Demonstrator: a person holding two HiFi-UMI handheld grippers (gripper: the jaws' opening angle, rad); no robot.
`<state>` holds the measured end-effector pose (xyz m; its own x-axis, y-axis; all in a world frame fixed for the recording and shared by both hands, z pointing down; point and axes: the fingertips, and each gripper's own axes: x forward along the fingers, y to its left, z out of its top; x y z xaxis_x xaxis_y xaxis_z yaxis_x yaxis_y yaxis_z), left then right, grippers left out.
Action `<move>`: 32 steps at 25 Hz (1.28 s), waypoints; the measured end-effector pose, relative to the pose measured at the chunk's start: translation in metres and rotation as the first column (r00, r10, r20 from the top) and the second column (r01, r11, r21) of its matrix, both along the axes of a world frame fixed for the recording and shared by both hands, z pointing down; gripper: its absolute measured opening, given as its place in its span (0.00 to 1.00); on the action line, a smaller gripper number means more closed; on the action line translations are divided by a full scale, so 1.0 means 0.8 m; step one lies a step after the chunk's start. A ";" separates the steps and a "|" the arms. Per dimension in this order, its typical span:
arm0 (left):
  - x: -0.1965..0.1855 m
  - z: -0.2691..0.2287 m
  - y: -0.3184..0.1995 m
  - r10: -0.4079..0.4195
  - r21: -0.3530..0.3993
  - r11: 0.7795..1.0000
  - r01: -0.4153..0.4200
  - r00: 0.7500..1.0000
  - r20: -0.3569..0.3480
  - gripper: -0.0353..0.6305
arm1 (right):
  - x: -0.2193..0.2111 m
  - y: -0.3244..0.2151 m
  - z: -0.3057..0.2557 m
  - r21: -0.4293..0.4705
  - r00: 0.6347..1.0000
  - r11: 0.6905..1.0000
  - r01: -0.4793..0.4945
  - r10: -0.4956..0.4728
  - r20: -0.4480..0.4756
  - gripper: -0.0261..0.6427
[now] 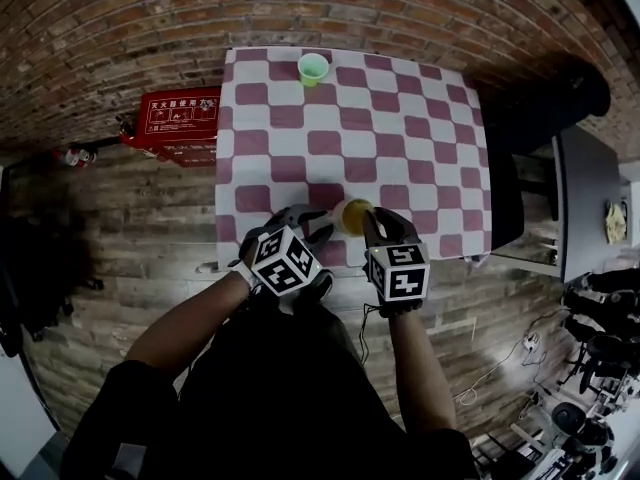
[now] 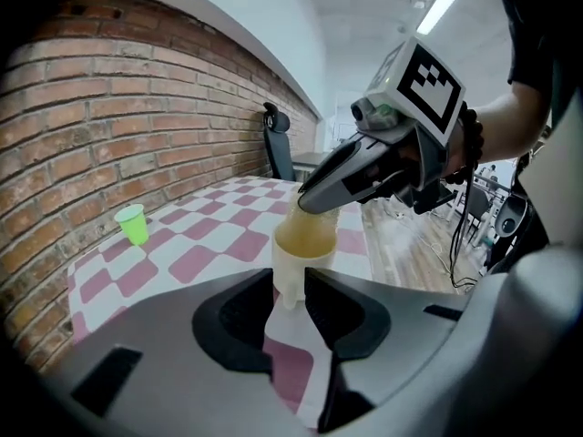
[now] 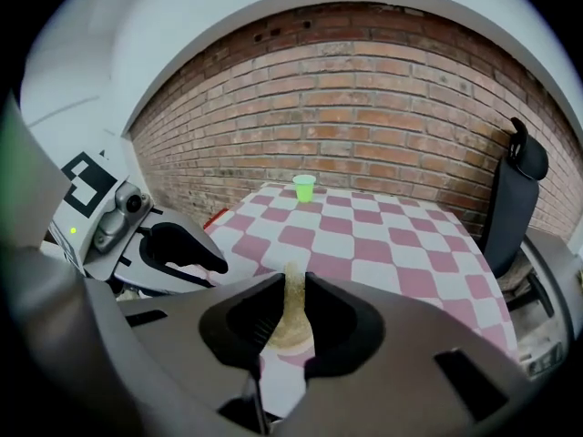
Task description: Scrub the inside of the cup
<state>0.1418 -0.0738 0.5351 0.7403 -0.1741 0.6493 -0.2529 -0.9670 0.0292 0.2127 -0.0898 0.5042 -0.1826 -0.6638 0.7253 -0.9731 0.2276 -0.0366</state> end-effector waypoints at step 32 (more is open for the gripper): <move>0.020 0.048 0.001 -0.034 -0.023 0.999 0.036 0.995 0.091 0.21 | -0.029 -0.003 -0.002 -0.042 0.965 0.999 -0.018 0.028 0.260 0.16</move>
<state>0.1575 -0.0733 0.5737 0.6719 -0.1821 0.7179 -0.2896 -0.9567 0.0283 0.1898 -0.0924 0.5027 -0.3538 -0.6425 0.6797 -0.9336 0.1986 -0.2982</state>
